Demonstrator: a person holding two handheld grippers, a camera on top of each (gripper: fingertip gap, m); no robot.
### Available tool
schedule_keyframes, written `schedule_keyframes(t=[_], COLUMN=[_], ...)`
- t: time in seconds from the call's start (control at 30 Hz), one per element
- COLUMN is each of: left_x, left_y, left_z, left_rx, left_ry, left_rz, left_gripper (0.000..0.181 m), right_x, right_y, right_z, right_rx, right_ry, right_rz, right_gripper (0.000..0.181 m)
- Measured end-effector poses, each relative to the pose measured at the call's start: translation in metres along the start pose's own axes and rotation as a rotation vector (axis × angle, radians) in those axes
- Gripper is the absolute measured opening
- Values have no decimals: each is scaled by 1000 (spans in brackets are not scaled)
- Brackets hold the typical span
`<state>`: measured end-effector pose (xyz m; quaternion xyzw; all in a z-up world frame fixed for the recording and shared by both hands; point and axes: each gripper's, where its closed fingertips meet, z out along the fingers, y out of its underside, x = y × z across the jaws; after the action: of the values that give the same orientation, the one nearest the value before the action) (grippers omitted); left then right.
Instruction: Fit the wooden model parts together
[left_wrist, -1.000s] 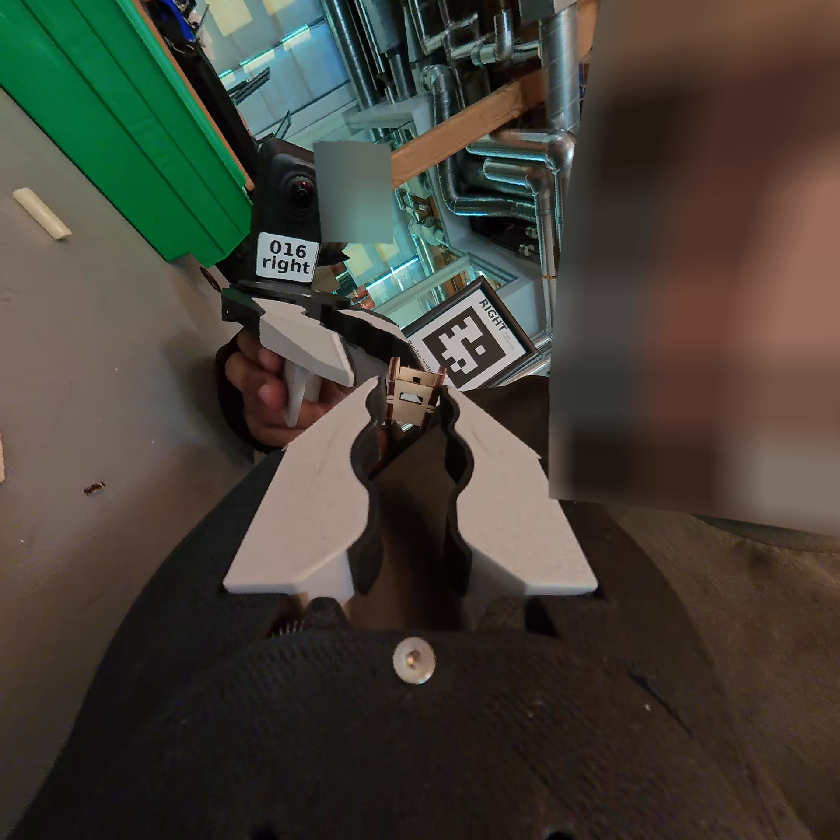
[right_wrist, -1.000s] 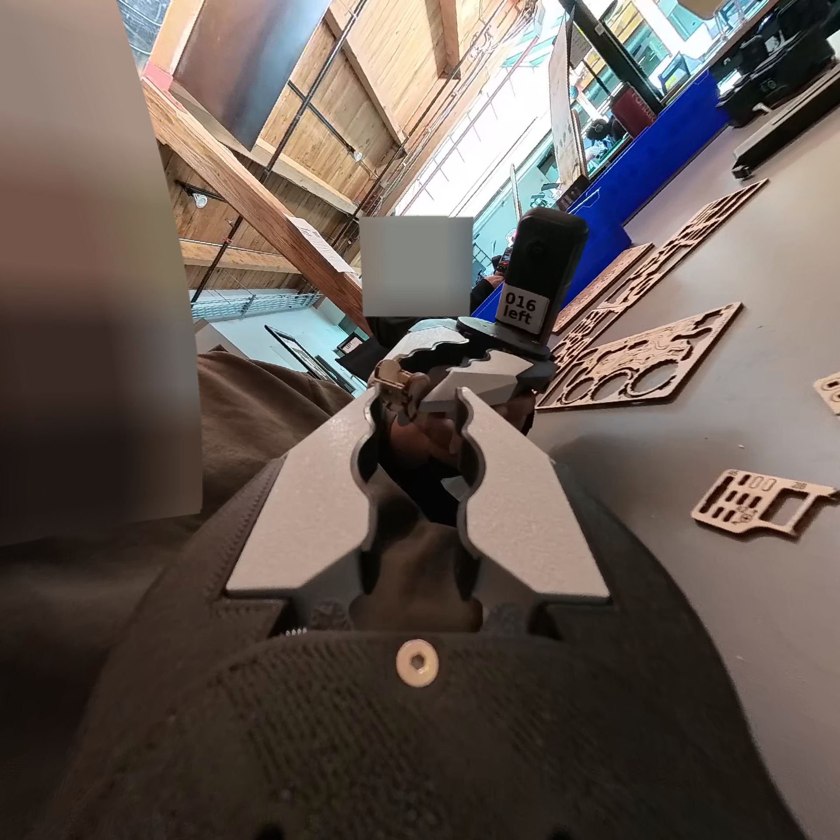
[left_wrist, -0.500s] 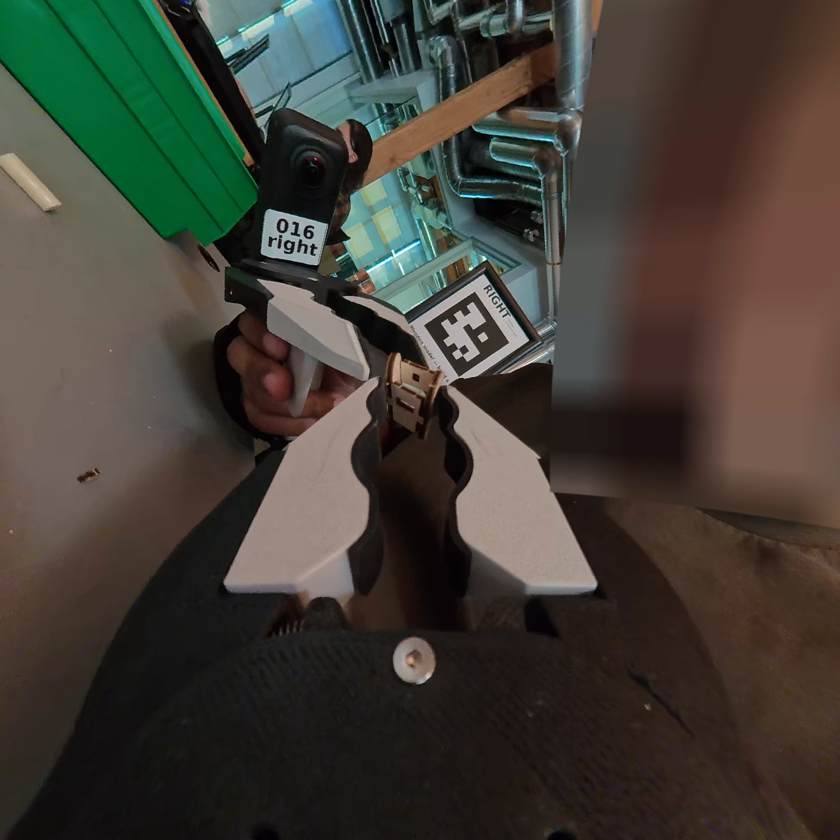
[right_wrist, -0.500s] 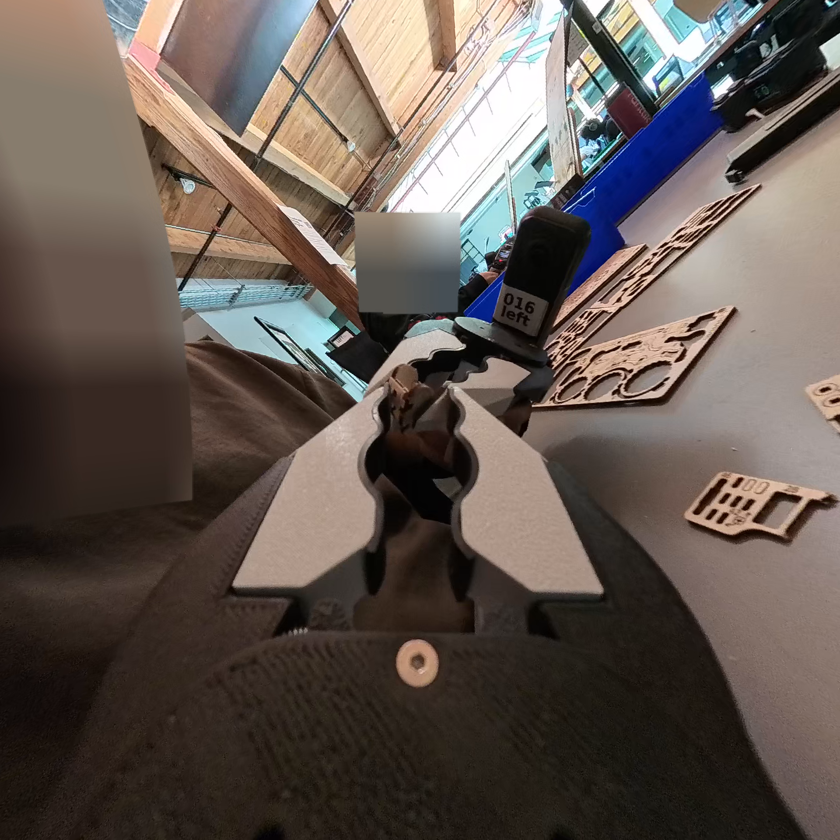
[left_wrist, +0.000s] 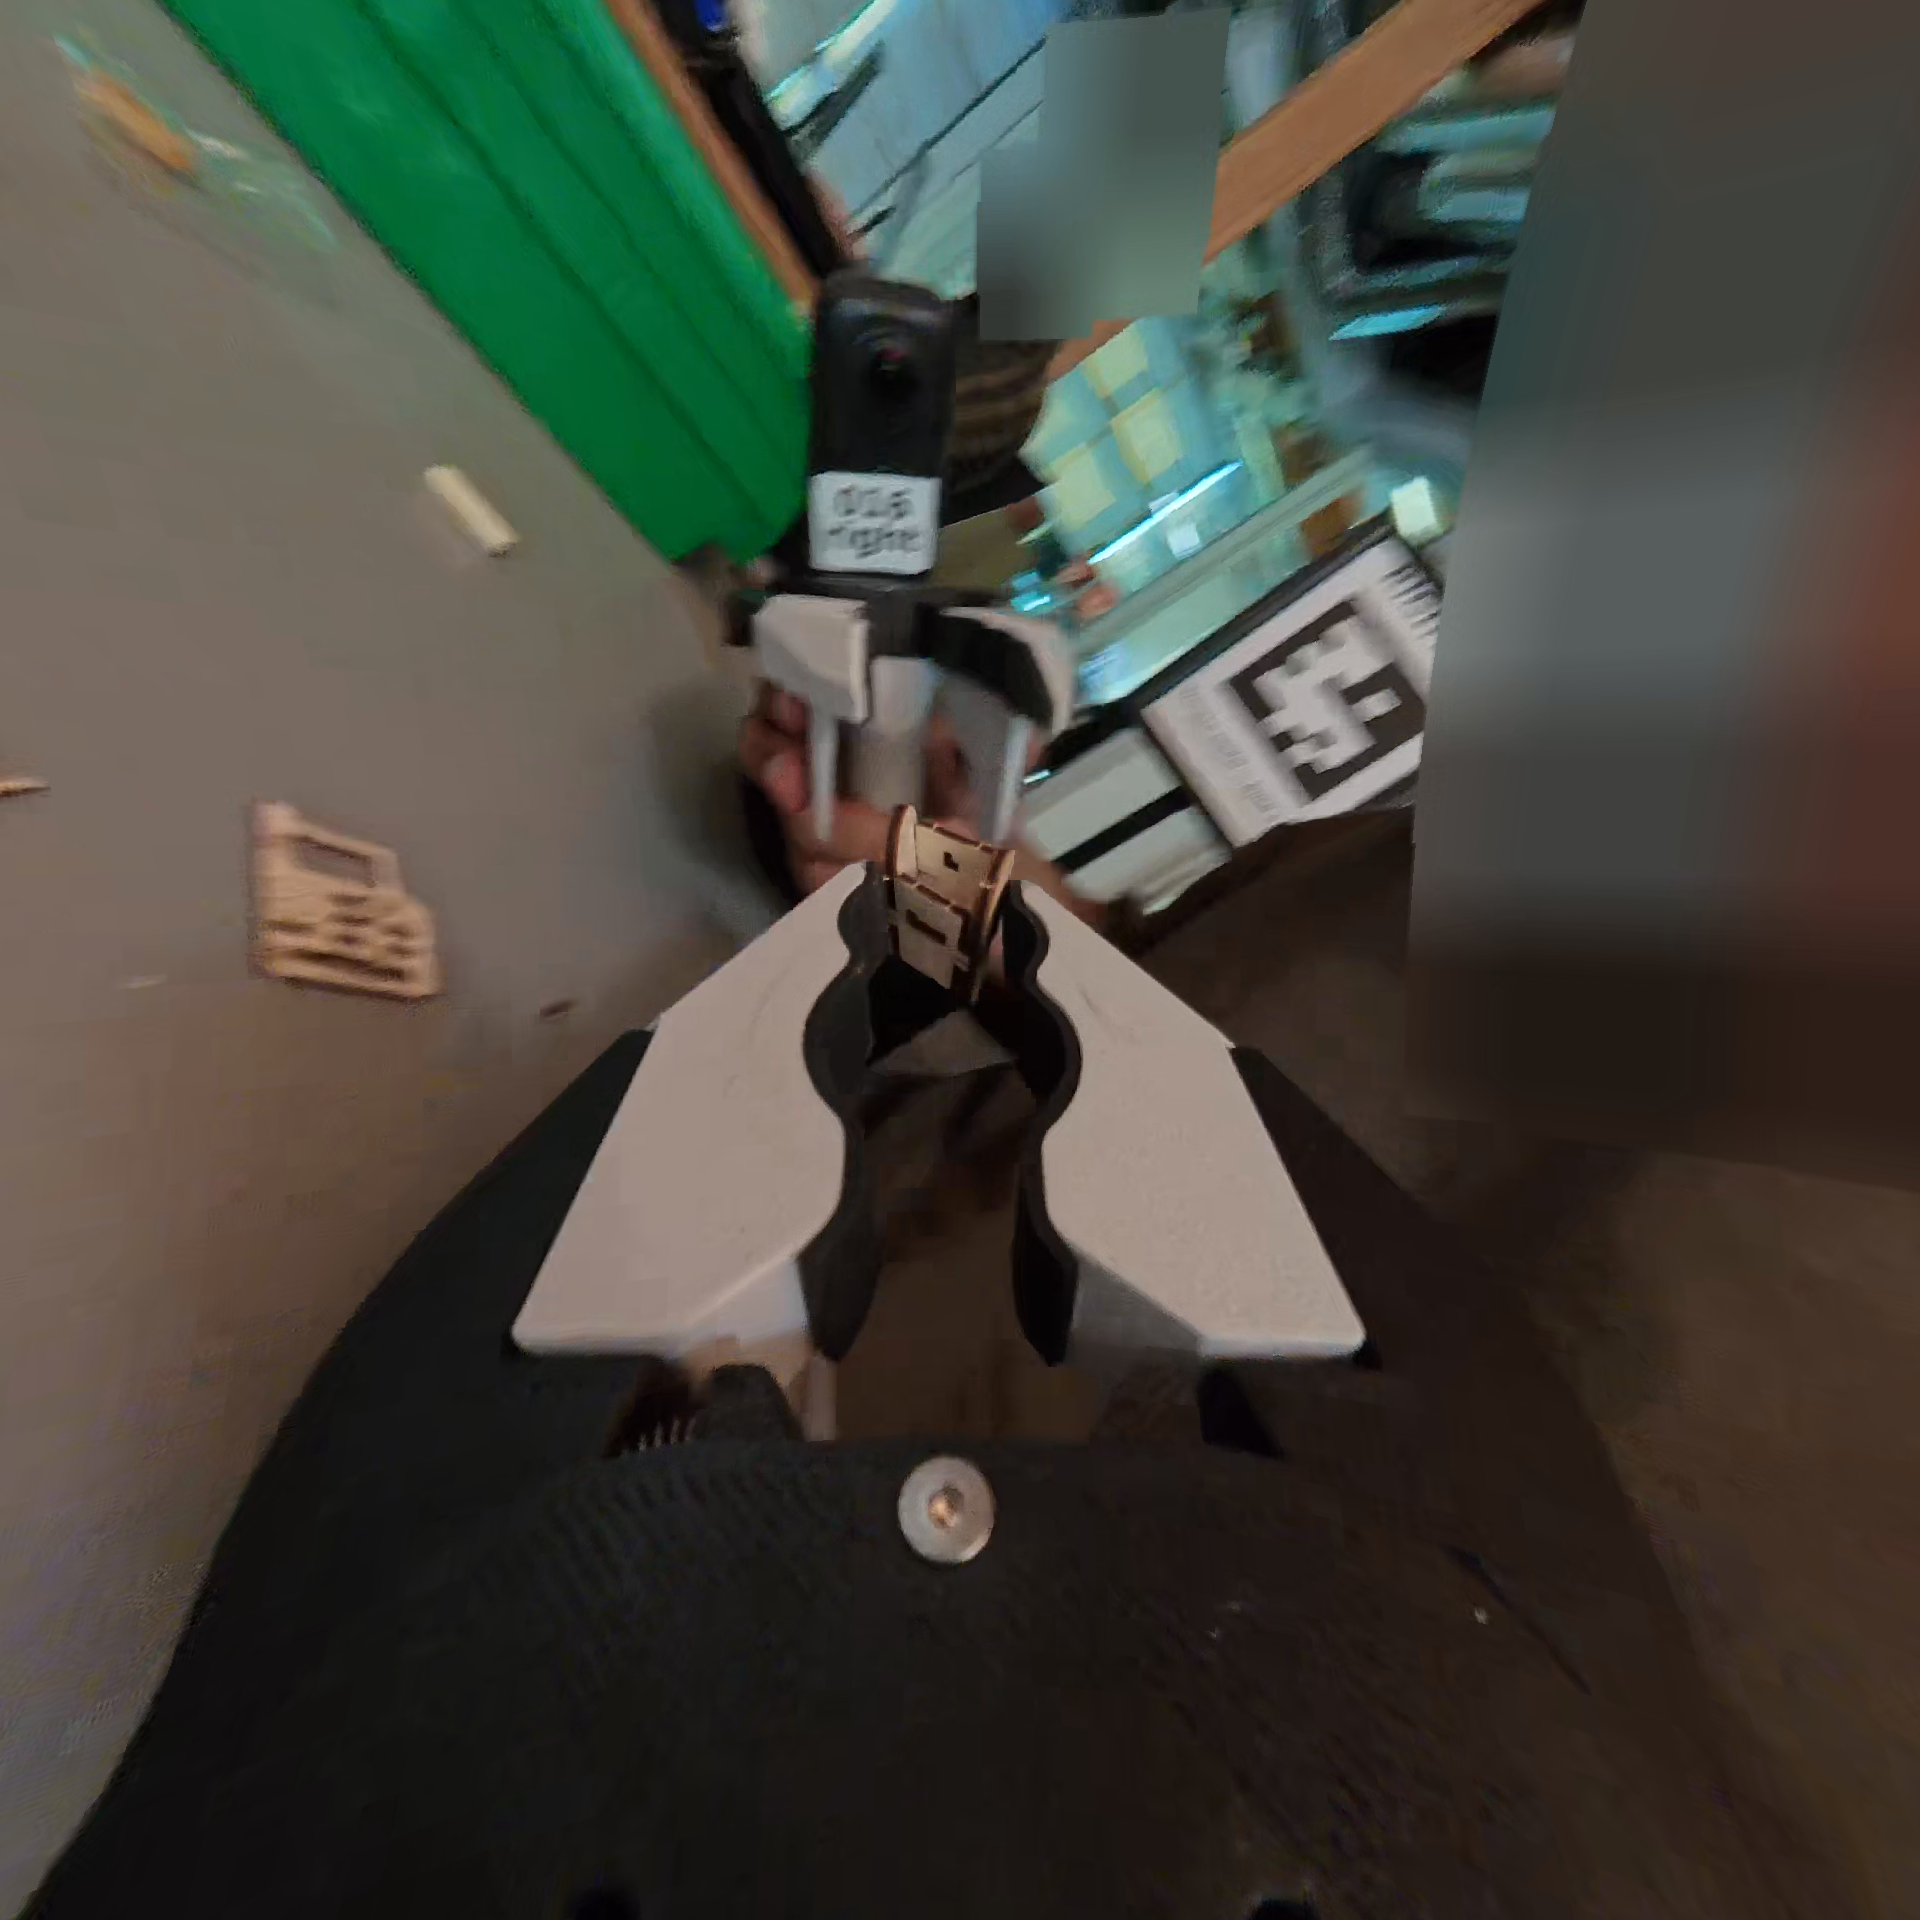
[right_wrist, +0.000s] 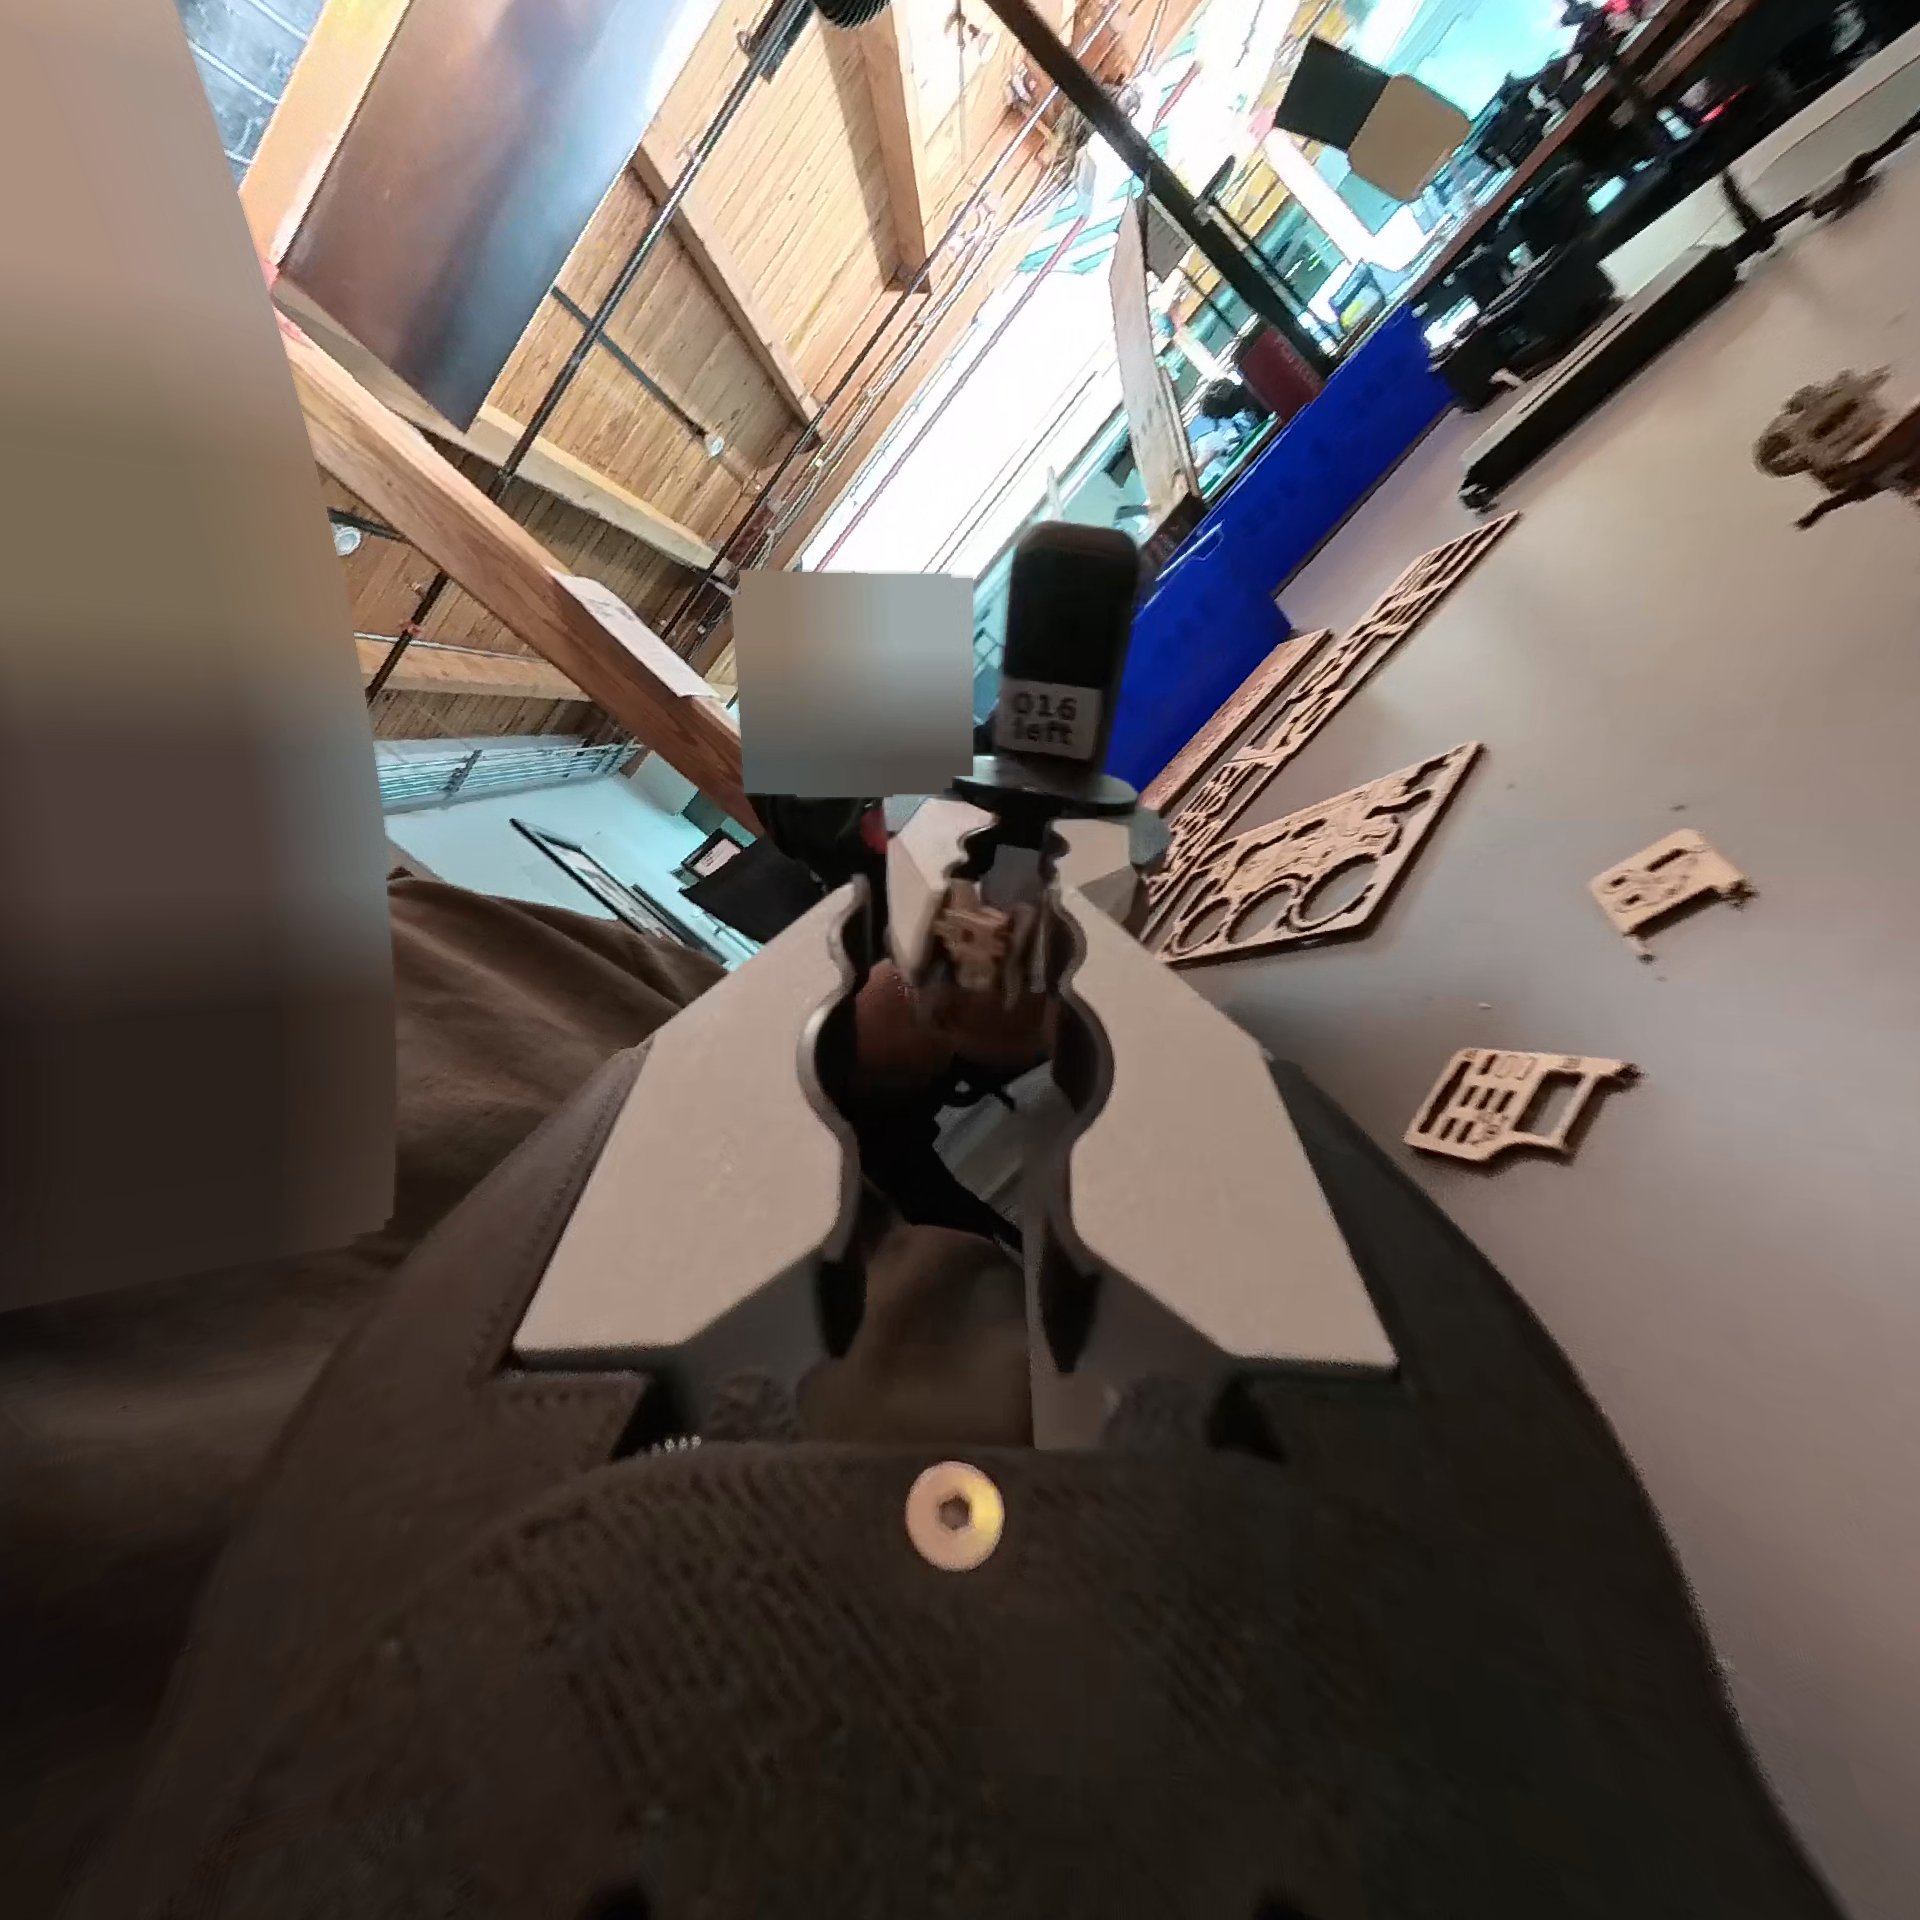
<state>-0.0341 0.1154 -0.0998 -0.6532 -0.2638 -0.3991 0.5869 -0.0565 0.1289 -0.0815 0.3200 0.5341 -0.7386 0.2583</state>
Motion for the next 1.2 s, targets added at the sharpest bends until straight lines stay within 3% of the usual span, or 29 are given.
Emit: schedule_keyframes(t=[0.03,0.2,0.47,0.73,0.9,1.2], left_x=[-10,-76,-94,-91,-86,-89], left_y=[3,25,48,54,51,54], left_z=[-3,-35,-50,-44,-44,-44], left_rx=[-40,-316,-553,-604,-581,-590], left_ry=[-92,-631,-858,-884,-830,-784], left_rz=[56,328,454,519,578,656], left_gripper=[21,21,21,35,38,35], right_x=[2,11,15,16,17,25], right_y=[-1,8,13,15,15,26], right_z=[-1,0,1,2,1,3], right_rx=[1,-57,-83,-94,-90,-147], right_ry=[15,92,111,113,112,147], right_rz=[-6,-54,-44,-43,-36,-17], right_gripper=[30,31,31,30,30,29])
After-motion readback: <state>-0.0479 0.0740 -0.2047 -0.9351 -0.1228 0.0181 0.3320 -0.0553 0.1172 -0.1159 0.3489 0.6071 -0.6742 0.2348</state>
